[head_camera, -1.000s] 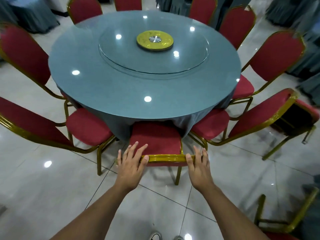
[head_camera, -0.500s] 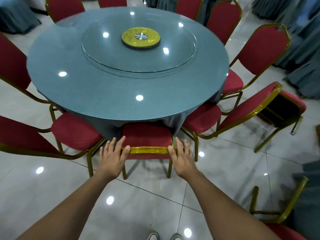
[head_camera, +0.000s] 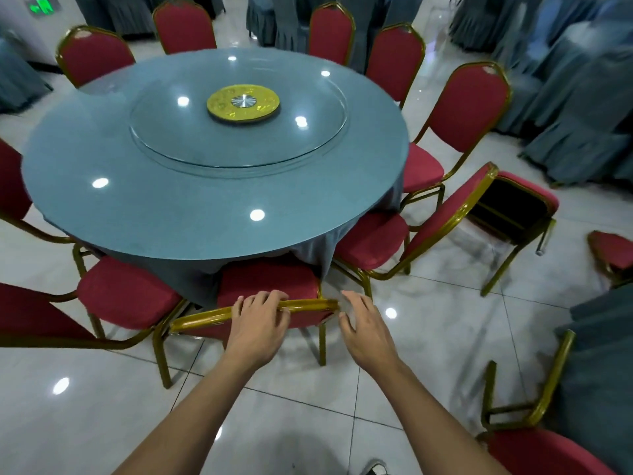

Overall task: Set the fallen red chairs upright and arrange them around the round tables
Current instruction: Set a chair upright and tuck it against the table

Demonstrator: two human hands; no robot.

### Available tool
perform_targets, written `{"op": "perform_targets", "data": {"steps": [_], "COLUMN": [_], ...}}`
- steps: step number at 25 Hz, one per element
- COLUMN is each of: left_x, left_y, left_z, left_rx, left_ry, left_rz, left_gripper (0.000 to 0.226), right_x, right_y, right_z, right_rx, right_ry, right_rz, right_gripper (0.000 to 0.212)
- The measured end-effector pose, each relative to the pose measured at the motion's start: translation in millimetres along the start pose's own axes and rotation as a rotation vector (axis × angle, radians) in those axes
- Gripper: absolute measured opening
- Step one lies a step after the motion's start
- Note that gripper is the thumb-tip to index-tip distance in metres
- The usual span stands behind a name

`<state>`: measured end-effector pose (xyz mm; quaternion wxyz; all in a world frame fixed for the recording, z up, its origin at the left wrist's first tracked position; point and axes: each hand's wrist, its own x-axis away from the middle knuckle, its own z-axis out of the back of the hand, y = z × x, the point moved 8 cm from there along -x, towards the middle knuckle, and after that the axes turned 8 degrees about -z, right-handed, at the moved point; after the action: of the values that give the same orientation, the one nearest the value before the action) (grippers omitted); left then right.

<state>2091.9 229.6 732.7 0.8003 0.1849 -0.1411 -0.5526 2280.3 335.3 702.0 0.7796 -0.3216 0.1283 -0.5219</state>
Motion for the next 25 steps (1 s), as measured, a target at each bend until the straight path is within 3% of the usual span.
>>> {"op": "perform_targets", "data": {"steps": [6, 14, 25], "left_x": [-51, -140, -278], "left_y": [120, 276, 377], "left_z": [-37, -92, -164], "left_rx": [0.071, 0.182, 0.288], "left_ry": [-0.024, -0.027, -0.017], "left_rz": [-0.160, -0.186, -0.160], "left_gripper": [0.025, 0.024, 0.026], "right_x": [-26, -101, -250], "right_y": [63, 168, 276], "right_z": [93, 228, 336], "right_rx": [-0.023, -0.056, -0.002], "right_ry": [0.166, 0.239, 0.189], "right_rz": [-0.038, -0.017, -0.020], "right_gripper": [0.044, 0.043, 0.040]}}
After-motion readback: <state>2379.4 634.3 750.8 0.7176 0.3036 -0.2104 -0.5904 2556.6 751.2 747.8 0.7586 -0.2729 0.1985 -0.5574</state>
